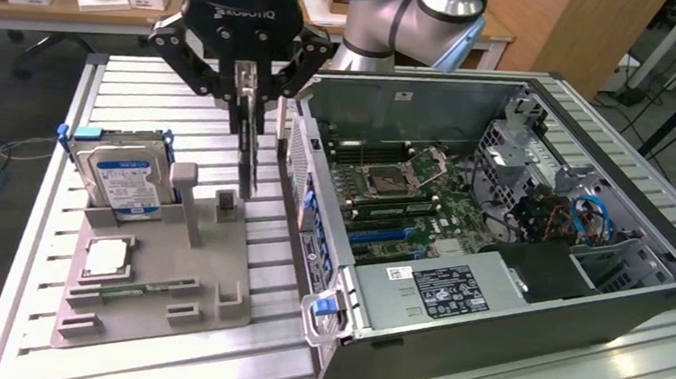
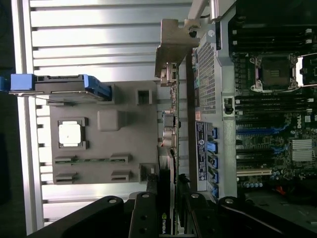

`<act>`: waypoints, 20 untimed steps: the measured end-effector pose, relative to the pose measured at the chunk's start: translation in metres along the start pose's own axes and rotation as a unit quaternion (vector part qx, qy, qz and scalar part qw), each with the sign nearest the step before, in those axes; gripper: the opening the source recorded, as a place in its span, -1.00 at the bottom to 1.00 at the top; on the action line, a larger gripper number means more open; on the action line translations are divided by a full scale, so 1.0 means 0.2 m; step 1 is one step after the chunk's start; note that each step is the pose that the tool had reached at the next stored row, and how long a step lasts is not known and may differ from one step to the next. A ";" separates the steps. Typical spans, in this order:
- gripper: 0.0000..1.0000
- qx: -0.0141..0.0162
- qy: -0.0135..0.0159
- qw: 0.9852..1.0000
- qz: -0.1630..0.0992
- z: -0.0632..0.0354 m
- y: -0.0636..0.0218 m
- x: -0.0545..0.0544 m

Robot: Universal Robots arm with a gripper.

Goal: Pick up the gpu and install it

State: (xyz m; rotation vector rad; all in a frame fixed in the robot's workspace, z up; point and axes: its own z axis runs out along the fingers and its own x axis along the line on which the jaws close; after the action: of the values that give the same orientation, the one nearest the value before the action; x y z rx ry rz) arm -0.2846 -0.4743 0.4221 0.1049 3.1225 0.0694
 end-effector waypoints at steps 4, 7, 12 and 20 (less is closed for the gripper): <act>-0.47 0.000 0.000 1.000 0.000 0.001 0.003 -0.05; -0.47 0.000 0.000 1.000 0.000 0.001 0.004 -0.06; -0.47 0.000 0.000 1.000 0.000 0.001 0.004 -0.06; -0.47 0.000 0.000 1.000 0.000 0.002 0.010 -0.14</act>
State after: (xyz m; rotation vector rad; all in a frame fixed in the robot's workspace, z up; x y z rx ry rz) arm -0.2557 -0.4742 0.4221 0.1045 3.1226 0.0693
